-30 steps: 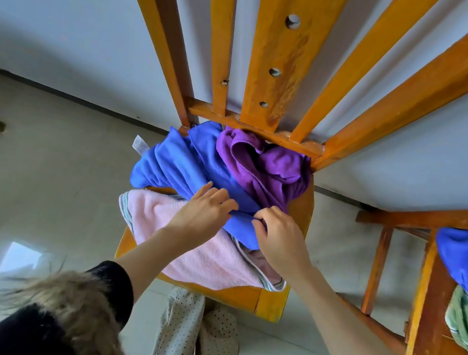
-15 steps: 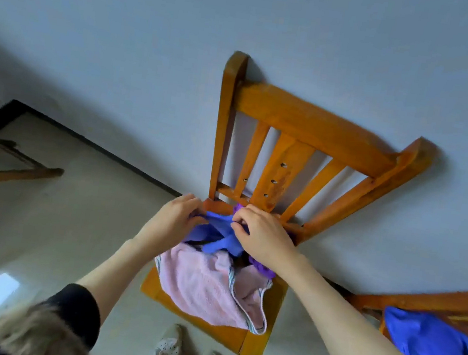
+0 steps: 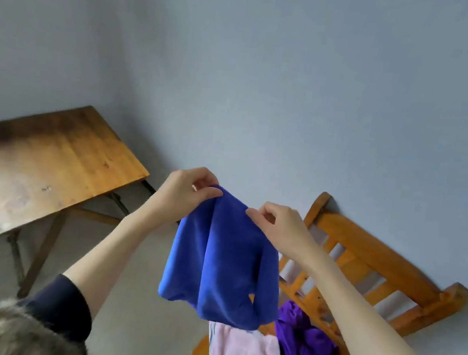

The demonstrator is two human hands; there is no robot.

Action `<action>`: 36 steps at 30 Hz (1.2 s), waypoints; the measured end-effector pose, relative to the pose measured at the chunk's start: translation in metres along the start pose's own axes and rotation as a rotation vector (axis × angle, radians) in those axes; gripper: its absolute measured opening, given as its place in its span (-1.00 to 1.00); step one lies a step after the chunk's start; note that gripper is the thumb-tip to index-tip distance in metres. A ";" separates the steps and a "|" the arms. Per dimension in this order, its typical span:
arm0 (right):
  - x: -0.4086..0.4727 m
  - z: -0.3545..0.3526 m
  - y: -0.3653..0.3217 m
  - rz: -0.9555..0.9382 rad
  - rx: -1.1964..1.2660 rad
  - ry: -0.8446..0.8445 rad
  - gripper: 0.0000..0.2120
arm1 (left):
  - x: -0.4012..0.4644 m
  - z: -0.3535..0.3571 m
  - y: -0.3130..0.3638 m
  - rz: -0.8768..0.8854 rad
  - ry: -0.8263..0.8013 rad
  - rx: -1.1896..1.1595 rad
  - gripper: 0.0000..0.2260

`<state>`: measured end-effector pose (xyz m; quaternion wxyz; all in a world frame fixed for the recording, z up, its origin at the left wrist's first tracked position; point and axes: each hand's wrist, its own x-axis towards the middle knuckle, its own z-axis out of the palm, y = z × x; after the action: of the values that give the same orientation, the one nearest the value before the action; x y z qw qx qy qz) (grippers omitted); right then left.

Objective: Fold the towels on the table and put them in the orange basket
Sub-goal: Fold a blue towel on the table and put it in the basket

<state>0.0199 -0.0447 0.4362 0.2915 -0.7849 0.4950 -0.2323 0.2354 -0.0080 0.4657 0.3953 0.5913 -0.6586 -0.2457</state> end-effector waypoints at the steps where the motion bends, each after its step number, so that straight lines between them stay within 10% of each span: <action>1: 0.008 0.008 -0.015 0.000 0.029 -0.027 -0.61 | -0.003 -0.022 0.000 0.013 0.037 0.024 -0.80; 9: 0.068 0.110 -0.134 -0.061 0.275 -0.317 -0.77 | -0.039 -0.195 -0.060 -0.008 0.339 0.142 -0.81; 23: 0.206 0.261 -0.282 -0.205 -0.089 0.110 -0.47 | -0.101 -0.373 -0.235 -0.459 0.263 0.540 -0.92; 29: 0.279 0.295 -0.293 -0.195 0.009 -0.119 -0.64 | -0.097 -0.404 -0.293 -0.595 0.502 0.396 -0.68; 36: 0.384 0.334 -0.284 -0.270 -0.160 -0.418 -0.87 | -0.065 -0.437 -0.370 -0.759 0.234 0.328 -0.89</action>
<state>0.5742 -0.2228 0.4195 0.2909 -0.8953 0.3315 -0.0623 0.8059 0.0512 0.4056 0.2499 0.8706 -0.3752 -0.1970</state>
